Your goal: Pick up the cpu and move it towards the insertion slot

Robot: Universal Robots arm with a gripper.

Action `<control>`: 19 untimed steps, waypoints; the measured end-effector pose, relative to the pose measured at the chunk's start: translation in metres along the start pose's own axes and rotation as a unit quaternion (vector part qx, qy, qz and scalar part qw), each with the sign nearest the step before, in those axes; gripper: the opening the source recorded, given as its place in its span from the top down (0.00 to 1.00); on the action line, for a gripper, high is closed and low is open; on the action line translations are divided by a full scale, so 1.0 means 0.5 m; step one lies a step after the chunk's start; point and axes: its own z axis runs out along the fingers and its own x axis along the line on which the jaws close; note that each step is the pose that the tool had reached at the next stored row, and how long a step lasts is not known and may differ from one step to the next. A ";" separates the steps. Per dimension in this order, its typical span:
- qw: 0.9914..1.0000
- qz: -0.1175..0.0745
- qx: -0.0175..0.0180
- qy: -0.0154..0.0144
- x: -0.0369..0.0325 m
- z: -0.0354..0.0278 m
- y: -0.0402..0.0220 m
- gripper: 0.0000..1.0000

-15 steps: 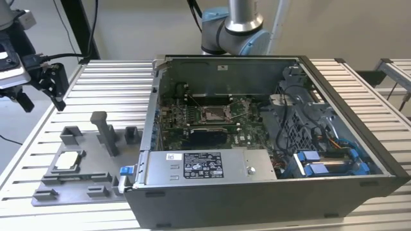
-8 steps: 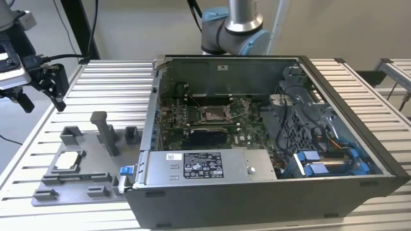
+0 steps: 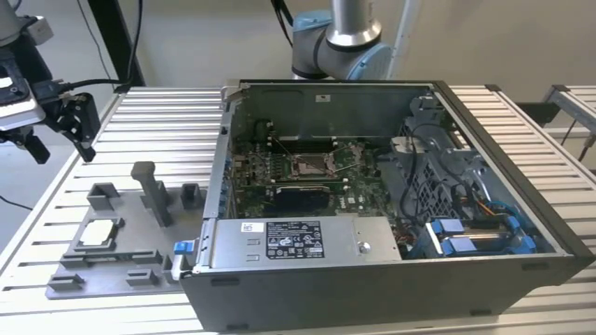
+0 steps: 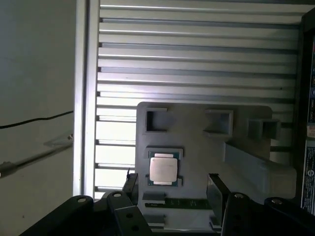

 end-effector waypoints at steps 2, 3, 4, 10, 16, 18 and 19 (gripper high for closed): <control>1.000 0.000 0.001 0.000 0.000 0.005 0.000 0.00; 1.000 0.000 0.001 0.000 0.000 0.008 0.000 0.00; 1.000 0.000 0.001 0.000 0.000 0.012 -0.001 0.00; 1.000 0.000 0.002 0.000 0.001 0.034 -0.002 0.00; 1.000 0.002 0.001 0.000 0.001 0.055 -0.016 0.00; 1.000 0.004 0.002 0.000 0.001 0.062 -0.018 0.00; 1.000 0.004 0.002 0.000 0.001 0.065 -0.019 0.00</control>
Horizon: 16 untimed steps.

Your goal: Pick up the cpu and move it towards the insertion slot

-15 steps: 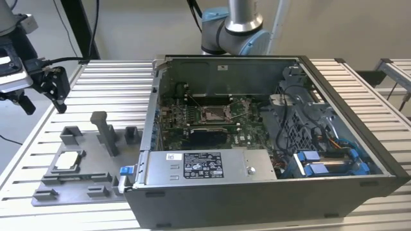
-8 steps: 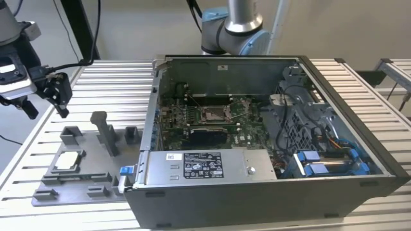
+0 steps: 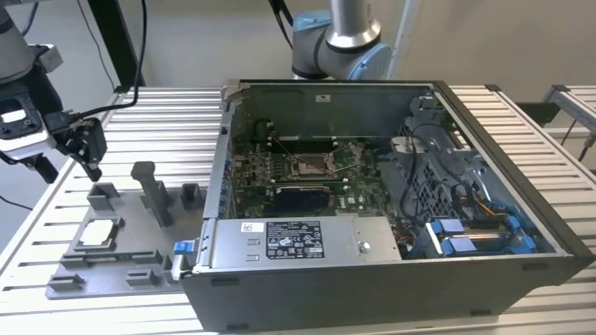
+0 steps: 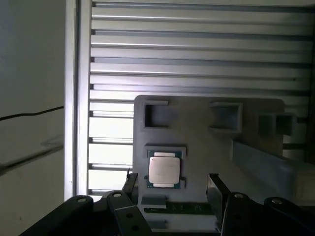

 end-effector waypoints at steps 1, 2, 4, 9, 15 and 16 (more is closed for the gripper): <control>1.000 0.000 0.000 0.000 0.000 0.003 -0.001 0.00; 1.000 0.000 0.000 0.000 0.000 0.007 -0.002 0.00; 1.000 0.000 0.000 0.000 0.000 0.014 -0.004 0.00; 1.000 0.000 0.000 0.000 0.000 0.031 -0.009 0.00; 1.000 0.000 0.000 0.000 0.001 0.050 -0.013 0.00; 1.000 0.000 0.000 0.000 0.001 0.053 -0.013 0.00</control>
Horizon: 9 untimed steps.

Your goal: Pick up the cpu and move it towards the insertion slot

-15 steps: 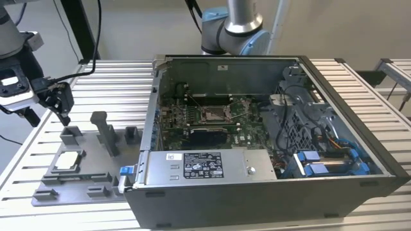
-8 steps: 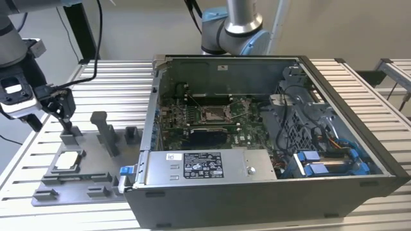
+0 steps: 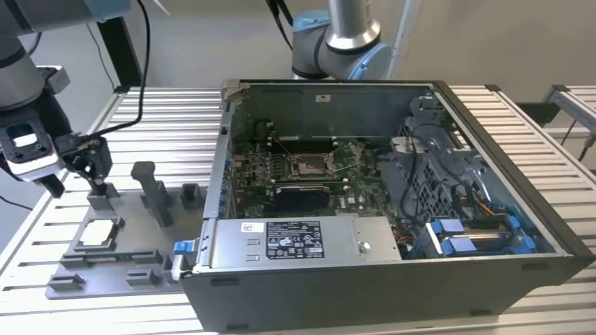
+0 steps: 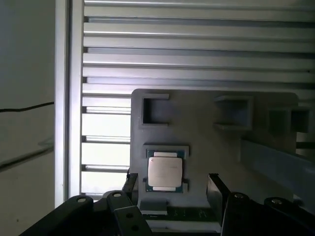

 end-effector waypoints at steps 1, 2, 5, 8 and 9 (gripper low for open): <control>1.000 0.000 0.000 0.000 0.001 0.003 -0.001 0.00; 1.000 0.000 0.000 0.000 0.001 0.005 -0.002 0.00; 1.000 0.000 0.000 0.000 0.002 0.014 -0.005 0.00; 1.000 0.000 0.000 0.000 0.003 0.024 -0.007 0.00; 1.000 0.000 0.000 0.000 0.003 0.028 -0.008 0.00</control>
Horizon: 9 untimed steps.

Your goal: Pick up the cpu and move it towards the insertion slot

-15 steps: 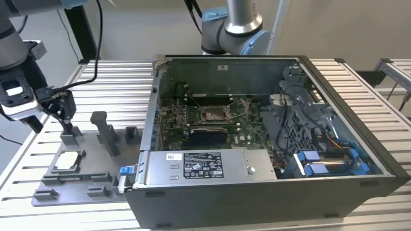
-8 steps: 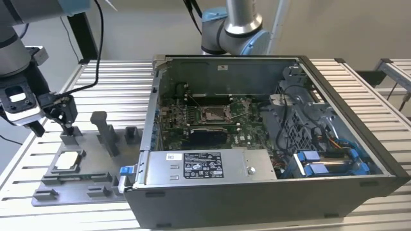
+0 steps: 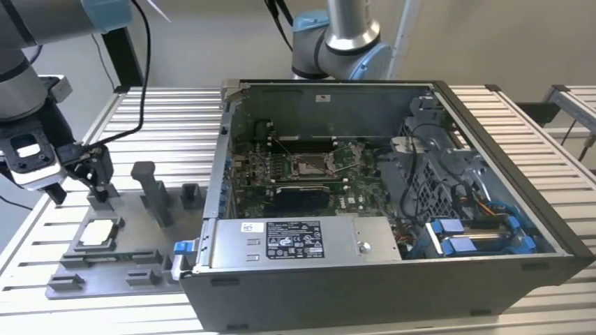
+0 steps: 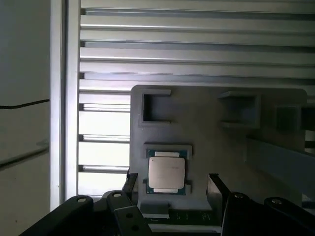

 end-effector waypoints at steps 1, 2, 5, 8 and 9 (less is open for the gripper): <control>1.000 0.000 0.000 0.000 0.000 0.003 -0.001 0.00; 1.000 0.000 0.000 0.000 0.000 0.007 -0.001 0.00; 1.000 0.000 0.000 0.000 0.000 0.017 -0.003 0.00; 1.000 0.000 0.000 0.000 0.000 0.027 -0.006 0.00; 1.000 0.000 0.000 0.000 0.000 0.030 -0.007 0.00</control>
